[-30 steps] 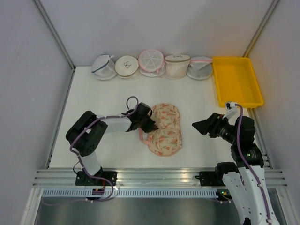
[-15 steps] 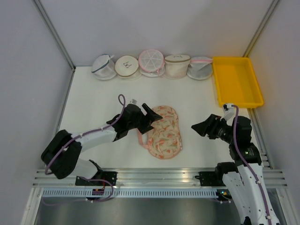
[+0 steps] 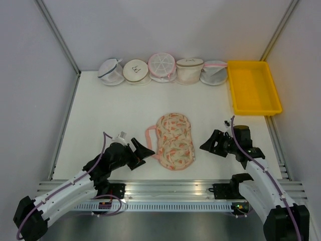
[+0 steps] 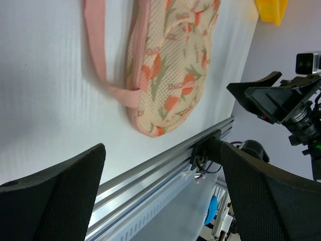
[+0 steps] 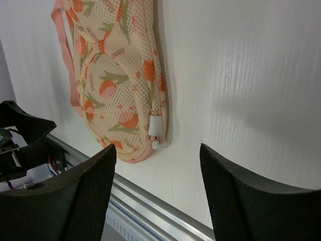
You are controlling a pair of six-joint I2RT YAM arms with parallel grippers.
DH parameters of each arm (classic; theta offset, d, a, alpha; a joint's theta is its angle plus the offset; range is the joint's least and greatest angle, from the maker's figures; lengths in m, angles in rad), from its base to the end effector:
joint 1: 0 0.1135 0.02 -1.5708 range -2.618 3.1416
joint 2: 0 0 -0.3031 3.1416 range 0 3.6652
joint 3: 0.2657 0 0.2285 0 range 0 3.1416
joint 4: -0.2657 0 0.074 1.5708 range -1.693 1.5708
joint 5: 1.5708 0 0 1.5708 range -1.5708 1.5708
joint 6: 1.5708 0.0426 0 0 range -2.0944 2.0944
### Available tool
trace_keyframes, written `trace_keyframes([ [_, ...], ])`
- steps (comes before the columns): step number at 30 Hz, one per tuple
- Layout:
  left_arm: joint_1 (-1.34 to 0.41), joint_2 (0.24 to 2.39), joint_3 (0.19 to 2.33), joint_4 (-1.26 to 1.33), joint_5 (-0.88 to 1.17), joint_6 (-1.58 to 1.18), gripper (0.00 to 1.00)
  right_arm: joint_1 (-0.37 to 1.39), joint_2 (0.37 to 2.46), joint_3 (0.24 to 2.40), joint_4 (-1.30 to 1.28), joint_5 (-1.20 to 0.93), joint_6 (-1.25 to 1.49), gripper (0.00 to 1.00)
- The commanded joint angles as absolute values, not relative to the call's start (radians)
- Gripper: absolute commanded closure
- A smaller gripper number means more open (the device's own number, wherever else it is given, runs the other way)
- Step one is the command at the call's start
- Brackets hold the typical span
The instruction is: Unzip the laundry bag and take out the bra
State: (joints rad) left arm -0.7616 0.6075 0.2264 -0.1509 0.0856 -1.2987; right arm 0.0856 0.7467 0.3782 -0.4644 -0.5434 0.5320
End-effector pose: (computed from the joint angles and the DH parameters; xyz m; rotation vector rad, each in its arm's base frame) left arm 0.0687 -0.0706 0.2011 -0.5788 2.3242 -1.2266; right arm 0.0969 0.0304 0.2142 0.2838 2.4378 0.9344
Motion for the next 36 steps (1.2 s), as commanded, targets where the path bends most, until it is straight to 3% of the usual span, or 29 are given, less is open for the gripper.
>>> trace_keyframes([
  [1, -0.769, 0.523, 0.172, -0.183, 0.115, -1.348, 0.00, 0.146, 0.804, 0.370, -0.301, -0.505, 0.581, 0.26],
  [8, -0.770, 0.560, 0.181, -0.184, 0.141, -1.361, 0.00, 0.294, 1.072, 0.379, -0.085, -0.402, 0.652, 0.23],
  [13, -0.775, 0.551, 0.167, -0.196, 0.147, -1.388, 0.01, 0.419, 1.164, 0.399, -0.055, -0.189, 0.681, 0.24],
  [19, -0.776, 0.488, 0.137, -0.225, 0.140, -1.411, 0.00, 0.502, 1.287, 0.368, 0.113, -0.190, 0.758, 0.27],
  [20, -0.778, 0.483, 0.135, -0.230, 0.140, -1.413, 0.00, 0.521, 1.323, 0.367, 0.132, -0.199, 0.765, 0.30],
  [23, -0.778, 0.468, 0.132, -0.244, 0.138, -1.419, 0.00, 0.548, 1.393, 0.370, 0.198, -0.224, 0.790, 0.48],
  [24, -0.778, 0.462, 0.132, -0.245, 0.137, -1.422, 0.00, 0.551, 1.407, 0.373, 0.221, -0.229, 0.793, 0.73],
  [26, -0.778, 0.457, 0.132, -0.253, 0.137, -1.425, 0.00, 0.563, 1.433, 0.379, 0.230, -0.232, 0.805, 1.00],
  [36, -0.778, 0.414, 0.150, -0.221, 0.158, -1.437, 0.00, 0.575, 1.276, 0.405, 0.336, -0.365, 0.946, 1.00],
])
